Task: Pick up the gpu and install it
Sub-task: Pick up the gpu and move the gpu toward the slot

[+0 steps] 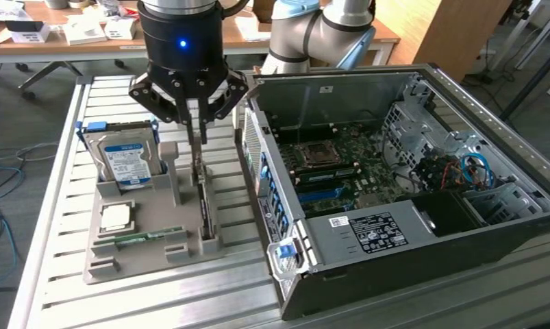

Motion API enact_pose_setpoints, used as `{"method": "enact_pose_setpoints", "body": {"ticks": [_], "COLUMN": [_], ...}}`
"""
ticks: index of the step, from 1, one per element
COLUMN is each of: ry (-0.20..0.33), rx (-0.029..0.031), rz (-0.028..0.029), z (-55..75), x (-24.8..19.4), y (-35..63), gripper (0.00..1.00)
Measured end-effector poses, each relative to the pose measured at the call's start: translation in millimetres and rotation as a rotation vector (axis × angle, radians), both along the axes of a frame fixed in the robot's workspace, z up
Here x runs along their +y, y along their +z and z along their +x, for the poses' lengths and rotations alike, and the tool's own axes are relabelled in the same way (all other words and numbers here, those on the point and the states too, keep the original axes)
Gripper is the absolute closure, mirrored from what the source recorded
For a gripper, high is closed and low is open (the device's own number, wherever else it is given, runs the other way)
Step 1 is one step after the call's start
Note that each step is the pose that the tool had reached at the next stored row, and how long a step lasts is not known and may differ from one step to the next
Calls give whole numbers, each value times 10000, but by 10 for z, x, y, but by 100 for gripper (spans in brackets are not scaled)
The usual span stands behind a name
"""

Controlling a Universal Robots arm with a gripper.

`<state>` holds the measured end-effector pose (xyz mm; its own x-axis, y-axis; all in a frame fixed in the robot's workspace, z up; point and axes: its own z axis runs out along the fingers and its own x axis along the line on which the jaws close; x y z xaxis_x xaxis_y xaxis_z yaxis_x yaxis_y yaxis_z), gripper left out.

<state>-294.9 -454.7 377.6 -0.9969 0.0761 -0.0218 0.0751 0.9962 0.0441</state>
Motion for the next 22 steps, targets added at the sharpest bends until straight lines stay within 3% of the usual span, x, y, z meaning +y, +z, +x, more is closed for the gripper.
{"method": "enact_pose_setpoints", "body": {"ticks": [2, 4, 7, 8, 12, 22], "ry": [1, 0, 1, 1, 0, 0], "rx": [0, 0, 0, 0, -1, 6], "rz": [0, 0, 0, 0, 5, 10], "z": [0, 0, 0, 0, 0, 0], "x": [0, 0, 0, 0, 0, 0], "y": [0, 0, 0, 0, -10, -173], "gripper": [77, 65, 59, 53, 53, 53]}}
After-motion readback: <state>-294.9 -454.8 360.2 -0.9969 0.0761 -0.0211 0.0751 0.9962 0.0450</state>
